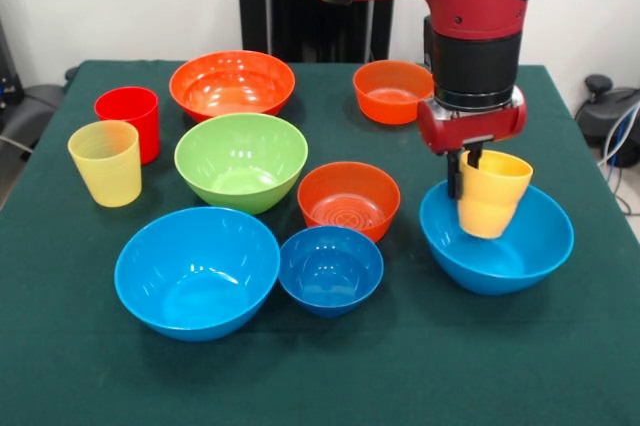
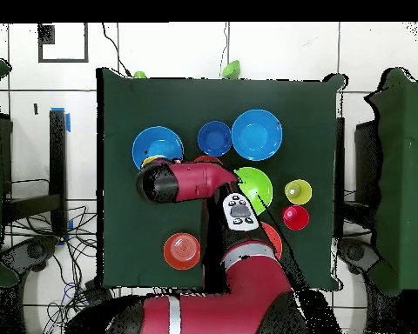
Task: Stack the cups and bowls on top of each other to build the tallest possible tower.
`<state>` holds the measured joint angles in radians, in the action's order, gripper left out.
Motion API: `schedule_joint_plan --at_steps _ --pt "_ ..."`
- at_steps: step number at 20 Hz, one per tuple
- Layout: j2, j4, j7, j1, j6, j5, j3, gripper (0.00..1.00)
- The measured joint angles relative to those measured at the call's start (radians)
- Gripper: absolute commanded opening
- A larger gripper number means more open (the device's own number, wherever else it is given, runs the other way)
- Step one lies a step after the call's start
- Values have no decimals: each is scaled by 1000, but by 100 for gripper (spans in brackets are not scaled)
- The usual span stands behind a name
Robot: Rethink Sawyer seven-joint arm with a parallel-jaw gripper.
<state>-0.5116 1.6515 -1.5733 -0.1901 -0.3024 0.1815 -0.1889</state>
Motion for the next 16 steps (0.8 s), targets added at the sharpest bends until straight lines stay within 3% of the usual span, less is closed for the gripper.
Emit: schedule_joint_plan --at_steps 16 --pt "19 -16 0 21 11 0 11 0"
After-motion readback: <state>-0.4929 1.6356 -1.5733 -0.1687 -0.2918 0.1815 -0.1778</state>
